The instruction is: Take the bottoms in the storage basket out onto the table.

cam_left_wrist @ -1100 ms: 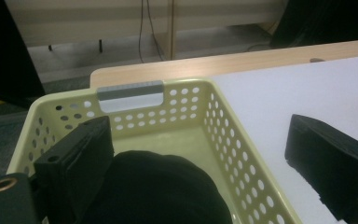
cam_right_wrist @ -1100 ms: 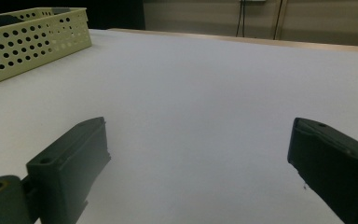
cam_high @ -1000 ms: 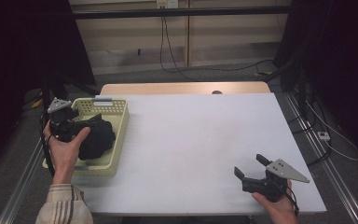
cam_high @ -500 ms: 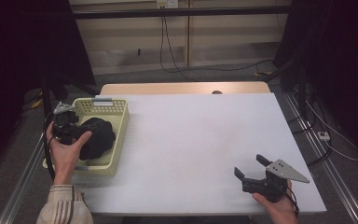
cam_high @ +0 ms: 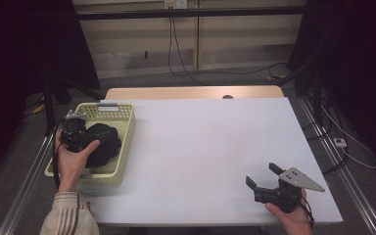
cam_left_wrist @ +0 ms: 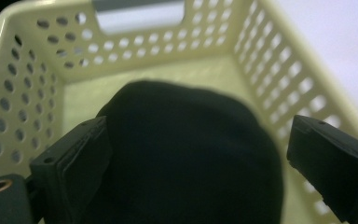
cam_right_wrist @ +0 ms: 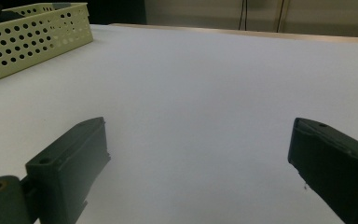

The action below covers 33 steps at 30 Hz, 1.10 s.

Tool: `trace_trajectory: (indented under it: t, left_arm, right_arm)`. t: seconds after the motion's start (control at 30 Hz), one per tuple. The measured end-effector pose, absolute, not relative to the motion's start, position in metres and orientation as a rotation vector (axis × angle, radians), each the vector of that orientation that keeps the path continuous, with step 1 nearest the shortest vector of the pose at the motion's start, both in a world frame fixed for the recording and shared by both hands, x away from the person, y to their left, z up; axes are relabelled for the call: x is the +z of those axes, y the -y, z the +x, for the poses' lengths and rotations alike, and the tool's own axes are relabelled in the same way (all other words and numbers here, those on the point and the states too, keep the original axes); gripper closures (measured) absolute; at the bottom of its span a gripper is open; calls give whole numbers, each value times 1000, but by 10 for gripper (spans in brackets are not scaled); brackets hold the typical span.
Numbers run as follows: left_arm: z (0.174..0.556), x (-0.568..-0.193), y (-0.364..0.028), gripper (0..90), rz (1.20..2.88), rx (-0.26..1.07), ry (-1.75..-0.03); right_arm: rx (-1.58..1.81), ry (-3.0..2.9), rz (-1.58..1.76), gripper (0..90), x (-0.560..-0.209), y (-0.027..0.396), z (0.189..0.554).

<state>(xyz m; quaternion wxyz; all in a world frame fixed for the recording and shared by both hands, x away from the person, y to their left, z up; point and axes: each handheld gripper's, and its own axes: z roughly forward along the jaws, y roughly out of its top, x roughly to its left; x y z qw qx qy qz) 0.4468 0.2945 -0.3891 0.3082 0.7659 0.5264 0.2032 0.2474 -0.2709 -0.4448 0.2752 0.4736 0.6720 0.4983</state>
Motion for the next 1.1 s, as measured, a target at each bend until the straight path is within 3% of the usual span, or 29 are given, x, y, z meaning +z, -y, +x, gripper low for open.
trace_trajectory:
  t: [0.53,1.1]
  left_arm:
    - [457,-402,-296,0,2075,415,-1517]
    - [467,-422,-285,6,2241,343,-1583]
  right_arm:
    - [1331,-1829,1271,48,-446,269,248]
    - [1329,-1831,1270,48,-446,269,248]
